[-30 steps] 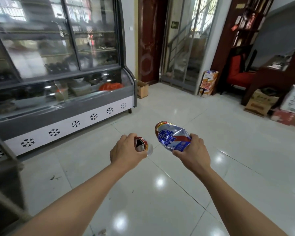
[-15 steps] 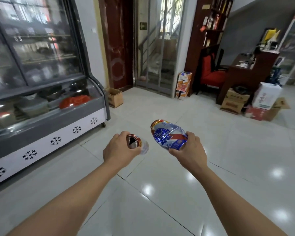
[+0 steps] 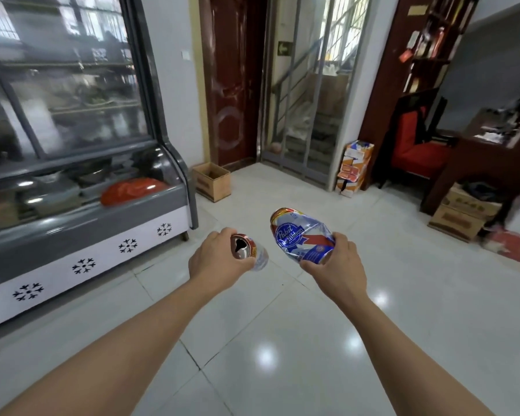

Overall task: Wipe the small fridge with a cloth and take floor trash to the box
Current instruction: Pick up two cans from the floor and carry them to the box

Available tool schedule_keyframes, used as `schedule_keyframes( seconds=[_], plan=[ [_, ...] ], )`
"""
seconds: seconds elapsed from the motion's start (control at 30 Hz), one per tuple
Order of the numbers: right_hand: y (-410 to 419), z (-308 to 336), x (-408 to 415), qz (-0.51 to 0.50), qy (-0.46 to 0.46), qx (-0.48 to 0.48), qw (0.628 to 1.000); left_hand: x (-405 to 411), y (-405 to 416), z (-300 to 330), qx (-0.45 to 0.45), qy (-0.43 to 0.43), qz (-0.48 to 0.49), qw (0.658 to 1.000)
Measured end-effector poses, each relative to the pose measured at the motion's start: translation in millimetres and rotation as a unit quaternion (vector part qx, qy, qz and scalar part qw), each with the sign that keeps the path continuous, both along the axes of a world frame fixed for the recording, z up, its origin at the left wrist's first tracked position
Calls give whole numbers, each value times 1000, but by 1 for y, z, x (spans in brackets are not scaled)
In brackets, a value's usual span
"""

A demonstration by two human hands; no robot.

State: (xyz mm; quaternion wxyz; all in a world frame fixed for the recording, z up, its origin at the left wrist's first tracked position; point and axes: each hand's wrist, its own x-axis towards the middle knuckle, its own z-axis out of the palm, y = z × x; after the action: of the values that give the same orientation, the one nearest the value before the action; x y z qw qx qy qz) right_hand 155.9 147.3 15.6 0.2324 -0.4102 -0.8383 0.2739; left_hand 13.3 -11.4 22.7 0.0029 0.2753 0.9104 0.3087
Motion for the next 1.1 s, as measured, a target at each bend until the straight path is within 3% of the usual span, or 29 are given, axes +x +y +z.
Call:
schedule_keyframes(
  seconds=[0.83,1.1],
  plan=[
    [414,-2,-322,-2,12,-16,1000,-322,418,0,-11,-11,-18,1000],
    [585,-8,-432,47,22,-13,999,-411,568,2,6,-15,44,999]
  ],
)
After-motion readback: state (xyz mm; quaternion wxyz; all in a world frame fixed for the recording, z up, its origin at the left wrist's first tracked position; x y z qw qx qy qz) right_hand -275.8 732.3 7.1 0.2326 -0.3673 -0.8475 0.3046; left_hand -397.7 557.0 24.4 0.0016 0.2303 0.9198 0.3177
